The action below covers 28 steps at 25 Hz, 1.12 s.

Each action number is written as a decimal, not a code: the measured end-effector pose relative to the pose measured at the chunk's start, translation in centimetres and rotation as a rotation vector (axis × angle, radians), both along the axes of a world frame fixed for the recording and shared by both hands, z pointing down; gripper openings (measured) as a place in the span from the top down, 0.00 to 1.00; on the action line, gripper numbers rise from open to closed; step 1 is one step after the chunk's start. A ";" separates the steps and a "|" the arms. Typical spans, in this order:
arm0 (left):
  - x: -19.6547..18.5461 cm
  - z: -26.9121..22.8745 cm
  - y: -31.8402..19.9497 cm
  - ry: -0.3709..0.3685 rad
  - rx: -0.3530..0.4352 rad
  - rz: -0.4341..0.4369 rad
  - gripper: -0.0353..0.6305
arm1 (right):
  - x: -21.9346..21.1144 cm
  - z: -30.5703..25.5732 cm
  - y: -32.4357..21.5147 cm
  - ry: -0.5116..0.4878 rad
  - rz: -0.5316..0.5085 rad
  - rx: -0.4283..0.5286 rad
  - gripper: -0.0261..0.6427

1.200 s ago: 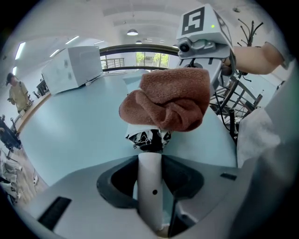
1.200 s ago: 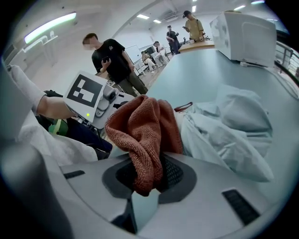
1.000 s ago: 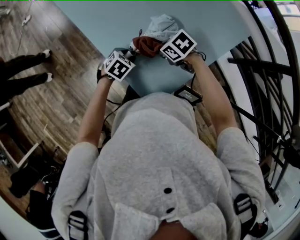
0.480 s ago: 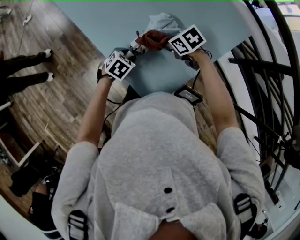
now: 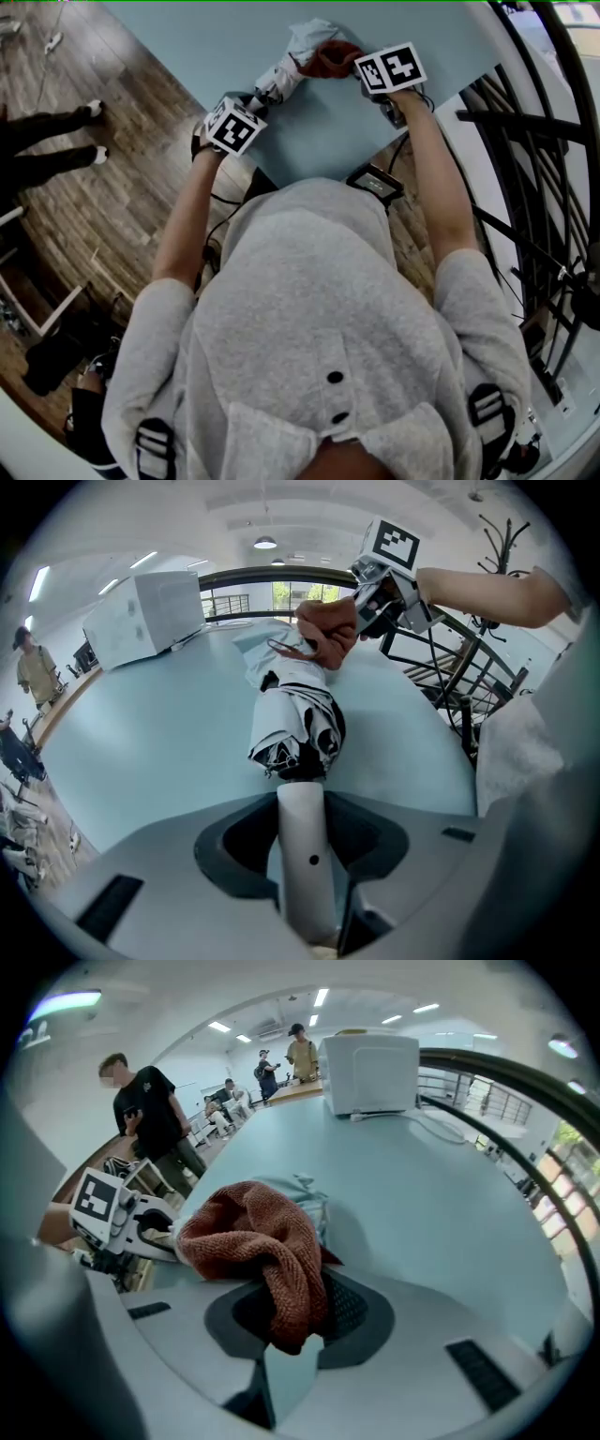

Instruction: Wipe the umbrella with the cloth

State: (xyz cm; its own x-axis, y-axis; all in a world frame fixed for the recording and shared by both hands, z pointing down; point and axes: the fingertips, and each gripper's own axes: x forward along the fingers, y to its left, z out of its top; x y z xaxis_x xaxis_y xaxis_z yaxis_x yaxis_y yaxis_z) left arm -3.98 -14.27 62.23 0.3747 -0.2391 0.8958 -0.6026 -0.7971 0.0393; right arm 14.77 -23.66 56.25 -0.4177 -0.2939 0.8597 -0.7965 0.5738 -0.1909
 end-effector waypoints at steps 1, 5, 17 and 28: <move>0.1 0.0 0.1 -0.001 -0.003 -0.001 0.71 | 0.9 -0.2 -0.5 0.019 0.036 0.030 0.85; 0.3 0.1 0.8 -0.006 -0.018 -0.012 0.71 | 4.3 -1.6 -1.0 0.082 0.152 0.150 0.85; -0.6 -8.0 1.9 0.173 0.170 -0.218 0.70 | 7.9 -13.4 3.4 0.036 0.266 0.575 0.85; -2.1 -25.6 4.7 0.528 0.600 -0.432 0.92 | 3.0 -25.0 11.3 -0.143 0.273 0.786 0.85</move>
